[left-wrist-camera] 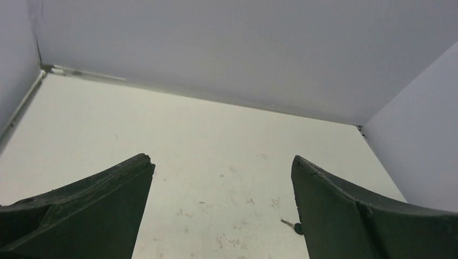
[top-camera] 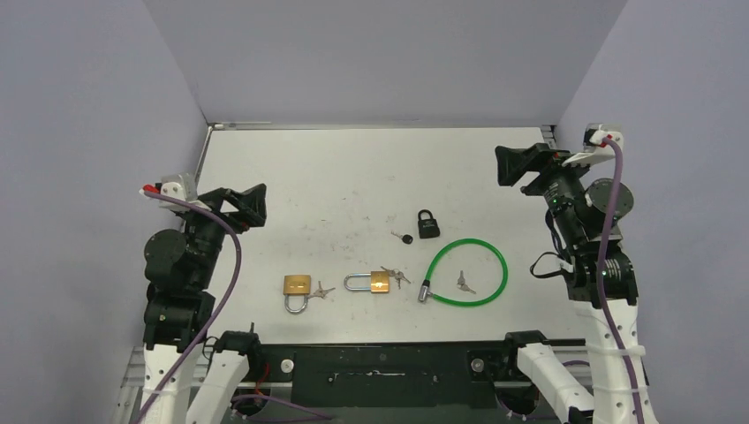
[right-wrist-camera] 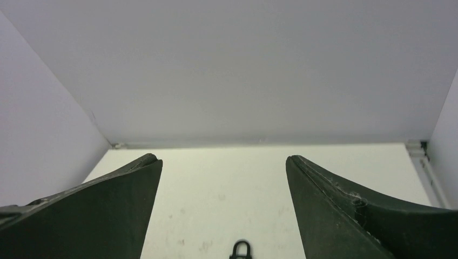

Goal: Unlock with the key

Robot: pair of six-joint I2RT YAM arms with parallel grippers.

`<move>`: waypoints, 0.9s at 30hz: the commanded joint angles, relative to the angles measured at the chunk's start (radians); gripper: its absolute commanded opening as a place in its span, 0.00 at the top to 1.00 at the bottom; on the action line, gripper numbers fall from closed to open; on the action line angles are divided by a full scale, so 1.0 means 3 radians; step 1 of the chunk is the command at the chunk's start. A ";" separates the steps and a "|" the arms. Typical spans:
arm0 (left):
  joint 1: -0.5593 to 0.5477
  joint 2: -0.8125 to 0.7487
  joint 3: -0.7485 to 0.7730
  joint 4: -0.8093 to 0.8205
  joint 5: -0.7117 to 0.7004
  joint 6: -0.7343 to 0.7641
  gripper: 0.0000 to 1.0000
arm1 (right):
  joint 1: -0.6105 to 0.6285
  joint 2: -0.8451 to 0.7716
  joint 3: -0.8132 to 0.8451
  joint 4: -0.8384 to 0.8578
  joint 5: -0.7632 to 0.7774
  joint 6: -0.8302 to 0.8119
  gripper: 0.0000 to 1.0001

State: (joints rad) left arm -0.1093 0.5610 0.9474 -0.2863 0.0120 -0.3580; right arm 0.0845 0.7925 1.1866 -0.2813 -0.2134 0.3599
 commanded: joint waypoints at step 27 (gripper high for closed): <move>0.0017 0.0051 -0.1149 0.0284 0.0580 -0.0939 0.03 | 0.2297 0.1649 -0.1343 -0.0206 0.0386 0.0186 0.49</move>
State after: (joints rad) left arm -0.1093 0.5289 0.5816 -0.1547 0.1413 -0.5838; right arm 0.7204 1.2026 0.7528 -0.3592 -0.1944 0.4305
